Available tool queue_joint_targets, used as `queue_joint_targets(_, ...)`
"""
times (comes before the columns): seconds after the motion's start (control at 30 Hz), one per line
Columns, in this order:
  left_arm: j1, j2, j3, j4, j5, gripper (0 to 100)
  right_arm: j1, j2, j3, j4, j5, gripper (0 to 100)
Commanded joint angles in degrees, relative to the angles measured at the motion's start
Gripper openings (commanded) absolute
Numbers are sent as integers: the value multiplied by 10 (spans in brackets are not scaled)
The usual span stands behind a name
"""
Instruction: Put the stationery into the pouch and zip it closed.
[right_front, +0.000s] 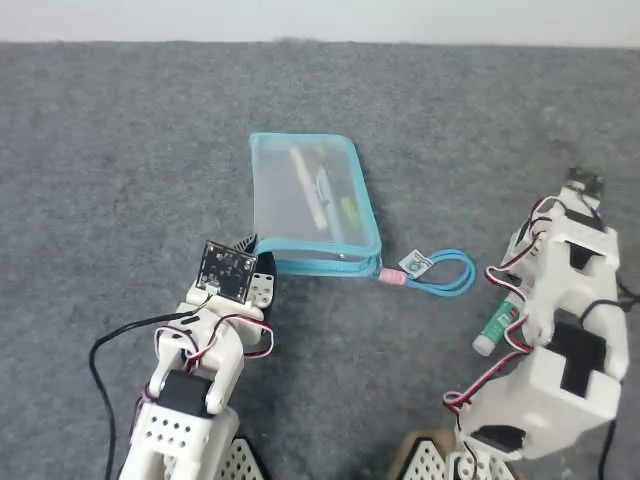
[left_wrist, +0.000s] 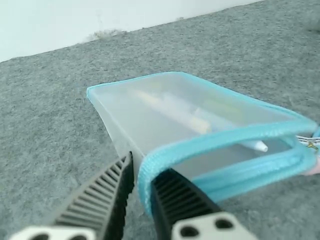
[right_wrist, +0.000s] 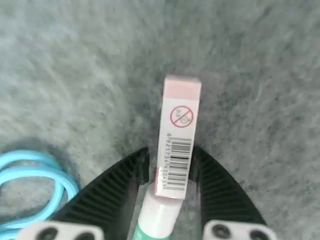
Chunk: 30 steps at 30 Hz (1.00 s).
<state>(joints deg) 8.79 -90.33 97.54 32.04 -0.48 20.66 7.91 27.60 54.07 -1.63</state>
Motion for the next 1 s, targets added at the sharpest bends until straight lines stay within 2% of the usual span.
queue_joint_targets(0.0,4,-6,-7,0,-4,11,9,-8,-7,20,15,156)
queue_joint_targets(0.27,4,-9,-7,0,-4,11,14,-9,12,44,17,151)
queue_joint_targets(0.33,4,-10,-7,0,-4,11,13,-9,13,38,17,122)
queue_joint_targets(0.47,2,-10,-7,0,-4,11,11,-15,9,7,17,2)
queue_joint_targets(0.6,-1,-10,-7,0,-4,11,15,-16,-8,10,21,5)
queue_joint_targets(0.83,0,-10,-7,0,-4,11,22,-123,-171,177,100,7)
queue_joint_targets(0.97,1,-10,-7,-1,-4,11,-38,-236,-200,262,158,7)
